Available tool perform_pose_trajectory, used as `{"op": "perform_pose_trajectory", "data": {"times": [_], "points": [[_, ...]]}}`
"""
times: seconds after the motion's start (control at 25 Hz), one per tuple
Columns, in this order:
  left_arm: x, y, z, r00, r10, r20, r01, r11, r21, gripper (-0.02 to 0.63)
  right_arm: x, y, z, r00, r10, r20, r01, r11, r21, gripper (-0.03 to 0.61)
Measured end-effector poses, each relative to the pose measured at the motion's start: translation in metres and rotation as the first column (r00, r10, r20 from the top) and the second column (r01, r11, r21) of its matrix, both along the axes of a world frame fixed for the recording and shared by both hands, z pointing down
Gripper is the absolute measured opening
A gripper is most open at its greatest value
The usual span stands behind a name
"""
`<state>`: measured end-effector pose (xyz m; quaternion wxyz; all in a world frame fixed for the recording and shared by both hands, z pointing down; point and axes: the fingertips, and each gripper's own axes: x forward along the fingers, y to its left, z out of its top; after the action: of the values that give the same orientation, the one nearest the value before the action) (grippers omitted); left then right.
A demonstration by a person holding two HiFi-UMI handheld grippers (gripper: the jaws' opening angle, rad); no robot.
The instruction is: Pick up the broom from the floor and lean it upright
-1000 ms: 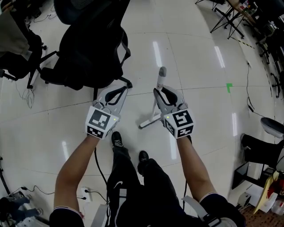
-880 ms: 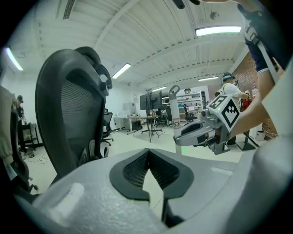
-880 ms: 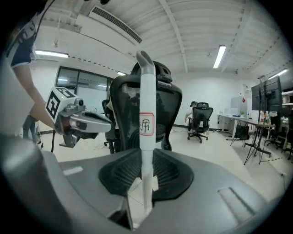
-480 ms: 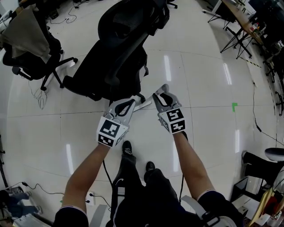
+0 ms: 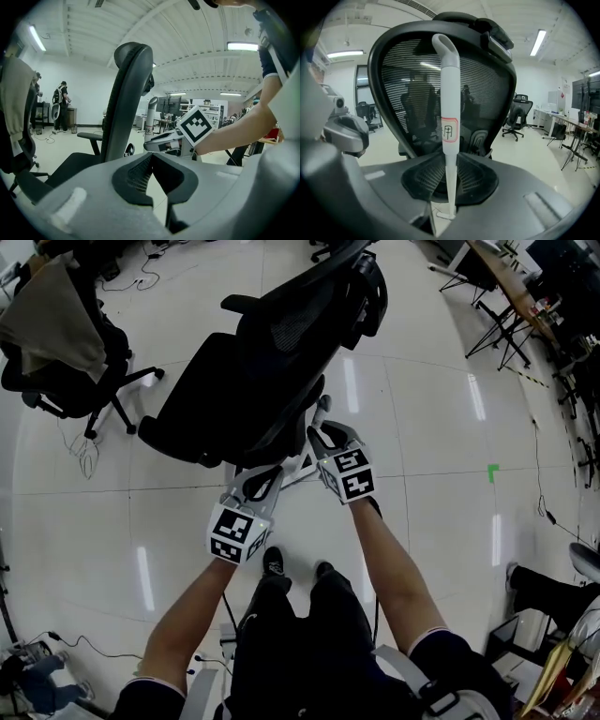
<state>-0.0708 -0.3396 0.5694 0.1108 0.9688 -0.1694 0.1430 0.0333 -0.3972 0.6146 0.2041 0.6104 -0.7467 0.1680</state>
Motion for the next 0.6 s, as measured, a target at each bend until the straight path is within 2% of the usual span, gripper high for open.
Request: {"op": "perform_pose_trajectory", "data": {"times": [0.28, 0.6], "points": [[0.010, -0.002, 0.004, 0.996, -0.081, 0.035, 0.082, 0.997, -0.013, 0.000, 0.010, -0.043, 0.004, 0.998, -0.055, 0.037, 0.056, 0.998, -0.006, 0.081], [0.034, -0.010, -0.002, 0.973, -0.228, 0.041, 0.229, 0.973, -0.022, 0.000, 0.017, -0.080, 0.014, 0.985, -0.155, 0.074, 0.157, 0.987, -0.021, 0.081]]}}
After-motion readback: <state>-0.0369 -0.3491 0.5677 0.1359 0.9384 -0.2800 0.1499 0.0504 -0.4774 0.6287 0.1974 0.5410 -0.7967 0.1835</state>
